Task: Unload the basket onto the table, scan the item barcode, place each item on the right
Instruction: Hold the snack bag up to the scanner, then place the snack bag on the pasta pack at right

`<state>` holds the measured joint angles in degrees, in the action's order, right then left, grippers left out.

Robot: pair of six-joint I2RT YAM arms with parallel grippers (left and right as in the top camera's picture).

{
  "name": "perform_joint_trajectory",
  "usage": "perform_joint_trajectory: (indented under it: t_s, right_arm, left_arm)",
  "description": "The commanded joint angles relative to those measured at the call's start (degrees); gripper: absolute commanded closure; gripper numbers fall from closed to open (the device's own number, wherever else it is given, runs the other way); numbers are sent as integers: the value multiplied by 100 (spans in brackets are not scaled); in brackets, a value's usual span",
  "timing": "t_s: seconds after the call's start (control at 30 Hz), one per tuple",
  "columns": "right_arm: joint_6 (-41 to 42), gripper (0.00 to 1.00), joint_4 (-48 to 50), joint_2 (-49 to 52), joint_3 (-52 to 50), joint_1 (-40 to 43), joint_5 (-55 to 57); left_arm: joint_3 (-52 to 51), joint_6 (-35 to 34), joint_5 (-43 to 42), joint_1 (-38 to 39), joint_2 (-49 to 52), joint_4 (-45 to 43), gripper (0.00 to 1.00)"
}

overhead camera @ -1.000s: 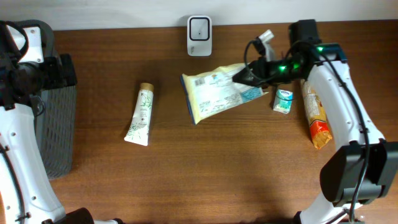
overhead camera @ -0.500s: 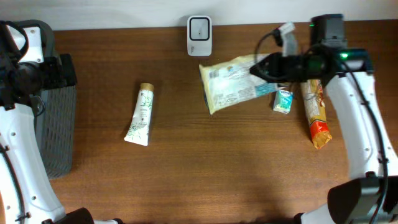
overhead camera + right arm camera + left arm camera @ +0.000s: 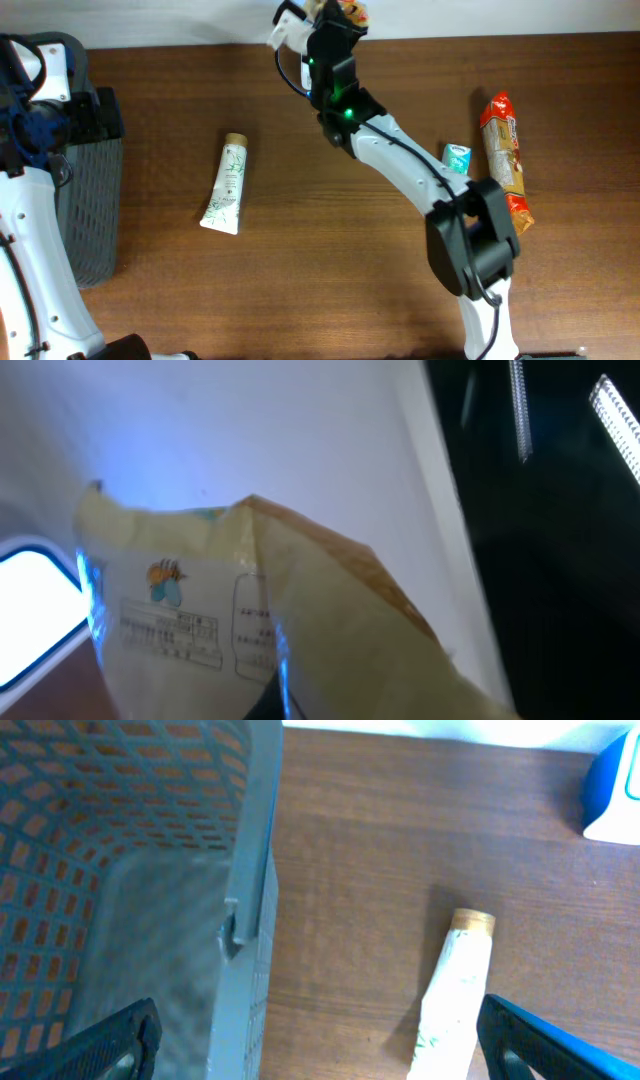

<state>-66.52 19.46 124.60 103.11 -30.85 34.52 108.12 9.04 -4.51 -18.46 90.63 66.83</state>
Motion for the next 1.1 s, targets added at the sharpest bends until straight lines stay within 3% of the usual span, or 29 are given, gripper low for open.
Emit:
perform_joint_trajectory:
  t_s: [0.0, 0.33, 0.87, 0.97, 1.07]
  right_arm:
    - [-1902, 96, 892, 479, 105, 24, -11]
    - [-2951, 96, 1532, 872, 107, 525, -1338]
    - [-3056, 96, 1703, 1349, 107, 527, -1333]
    - [-3375, 96, 2240, 1322, 107, 463, -1292]
    - [-2704, 96, 2164, 752, 107, 411, -732]
  left_arm:
    - [52, 74, -59, -20, -44, -13, 1]
    - [52, 74, -59, -20, -44, -13, 1]
    - [52, 74, -59, -20, -44, -13, 1]
    - [52, 74, -59, -20, -44, -13, 1]
    - [52, 74, -59, -20, -44, -13, 1]
